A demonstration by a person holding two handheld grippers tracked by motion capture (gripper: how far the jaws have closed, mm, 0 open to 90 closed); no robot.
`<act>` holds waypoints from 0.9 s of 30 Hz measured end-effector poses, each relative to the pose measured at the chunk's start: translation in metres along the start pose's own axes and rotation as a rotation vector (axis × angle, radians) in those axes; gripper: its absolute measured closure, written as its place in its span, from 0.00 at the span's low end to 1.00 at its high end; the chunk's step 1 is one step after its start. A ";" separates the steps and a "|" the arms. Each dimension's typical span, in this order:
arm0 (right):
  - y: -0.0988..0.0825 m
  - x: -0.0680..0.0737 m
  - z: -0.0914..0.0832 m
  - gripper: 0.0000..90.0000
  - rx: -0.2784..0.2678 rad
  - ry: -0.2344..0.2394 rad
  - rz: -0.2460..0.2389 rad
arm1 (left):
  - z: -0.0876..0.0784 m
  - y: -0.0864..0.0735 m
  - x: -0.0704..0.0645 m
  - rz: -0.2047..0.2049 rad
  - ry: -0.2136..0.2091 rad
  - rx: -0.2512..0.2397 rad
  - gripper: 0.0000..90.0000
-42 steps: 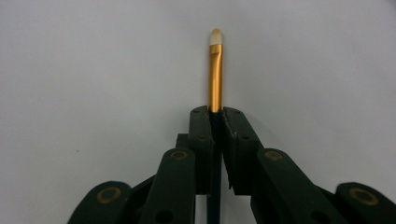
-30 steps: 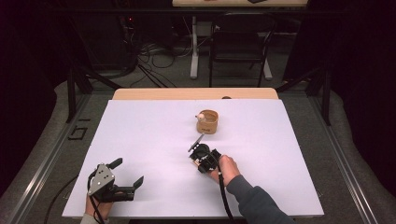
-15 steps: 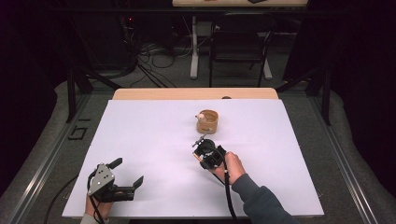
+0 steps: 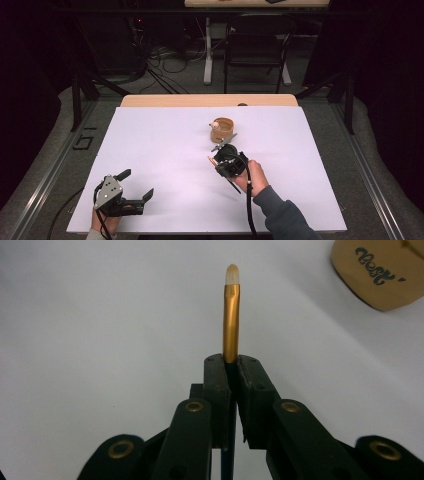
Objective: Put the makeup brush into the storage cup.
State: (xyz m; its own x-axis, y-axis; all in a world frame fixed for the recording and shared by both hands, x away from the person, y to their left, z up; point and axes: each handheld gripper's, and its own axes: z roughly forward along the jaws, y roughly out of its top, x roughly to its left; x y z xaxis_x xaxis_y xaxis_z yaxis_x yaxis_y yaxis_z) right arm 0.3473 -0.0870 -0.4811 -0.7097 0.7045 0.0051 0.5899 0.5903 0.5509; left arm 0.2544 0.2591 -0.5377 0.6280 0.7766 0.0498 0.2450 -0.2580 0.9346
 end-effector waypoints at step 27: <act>-0.008 -0.012 -0.031 0.93 -0.245 0.035 0.031 | 0.002 0.000 -0.001 0.008 0.005 0.017 0.00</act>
State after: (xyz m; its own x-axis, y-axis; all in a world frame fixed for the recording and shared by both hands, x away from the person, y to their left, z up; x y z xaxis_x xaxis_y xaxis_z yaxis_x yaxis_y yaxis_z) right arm 0.3387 -0.1126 -0.4598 -0.7083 0.7040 0.0520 0.5035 0.4522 0.7362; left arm 0.2559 0.2571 -0.5383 0.6262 0.7774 0.0594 0.2524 -0.2742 0.9279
